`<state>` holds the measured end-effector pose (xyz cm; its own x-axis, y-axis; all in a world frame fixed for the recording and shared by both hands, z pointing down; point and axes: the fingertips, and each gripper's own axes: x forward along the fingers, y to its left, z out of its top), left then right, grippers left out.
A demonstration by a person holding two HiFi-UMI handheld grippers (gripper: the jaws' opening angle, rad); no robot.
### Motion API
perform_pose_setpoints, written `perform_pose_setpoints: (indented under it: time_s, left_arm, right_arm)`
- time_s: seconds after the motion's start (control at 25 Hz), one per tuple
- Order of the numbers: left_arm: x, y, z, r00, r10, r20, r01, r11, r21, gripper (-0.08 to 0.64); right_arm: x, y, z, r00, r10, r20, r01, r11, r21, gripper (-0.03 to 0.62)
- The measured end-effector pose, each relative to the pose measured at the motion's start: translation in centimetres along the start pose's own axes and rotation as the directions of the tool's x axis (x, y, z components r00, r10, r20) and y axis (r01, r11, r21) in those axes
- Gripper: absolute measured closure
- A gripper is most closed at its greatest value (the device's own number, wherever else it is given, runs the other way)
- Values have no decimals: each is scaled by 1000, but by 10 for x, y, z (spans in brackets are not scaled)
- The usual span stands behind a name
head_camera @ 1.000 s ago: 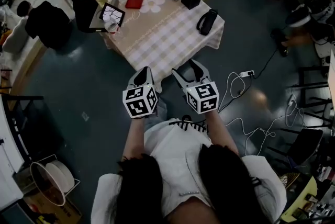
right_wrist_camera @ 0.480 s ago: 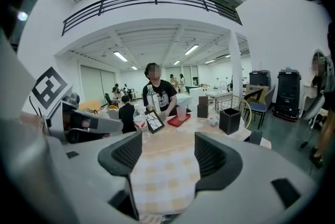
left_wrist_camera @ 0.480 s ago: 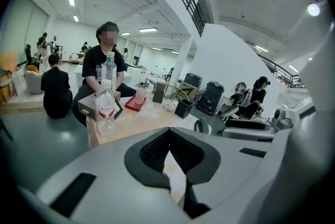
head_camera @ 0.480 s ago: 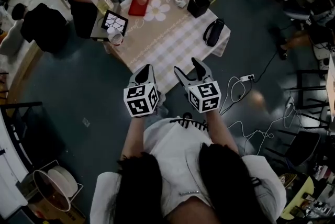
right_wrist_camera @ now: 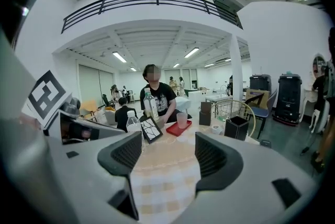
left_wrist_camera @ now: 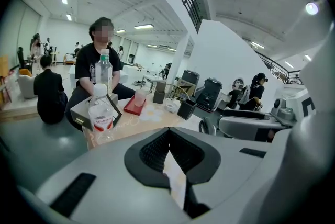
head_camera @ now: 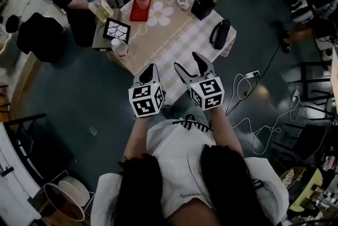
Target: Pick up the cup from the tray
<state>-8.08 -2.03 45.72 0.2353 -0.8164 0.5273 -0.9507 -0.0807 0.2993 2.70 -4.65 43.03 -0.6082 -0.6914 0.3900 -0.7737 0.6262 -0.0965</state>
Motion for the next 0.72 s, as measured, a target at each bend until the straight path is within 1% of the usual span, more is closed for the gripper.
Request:
perform_pose_setpoints:
  time_s: [0.16, 0.32, 0.52, 0.72]
  left_arm:
    - [9, 9, 11, 1000, 8, 0, -8, 1000, 6, 554]
    - [18, 21, 20, 1000, 27, 8, -27, 999, -23, 554]
    - [37, 34, 29, 998, 70, 10, -69, 996, -53, 554]
    - [66, 44, 36, 995, 94, -13, -95, 993, -72, 554]
  right_arm:
    - [17, -3, 11, 1000, 18, 7, -18, 1000, 7, 274]
    - [37, -5, 24, 999, 42, 31, -42, 999, 3, 253]
    - [71, -15, 38, 997, 76, 27, -75, 997, -15, 244]
    - [115, -28, 46, 993, 115, 5, -115, 993, -27, 236]
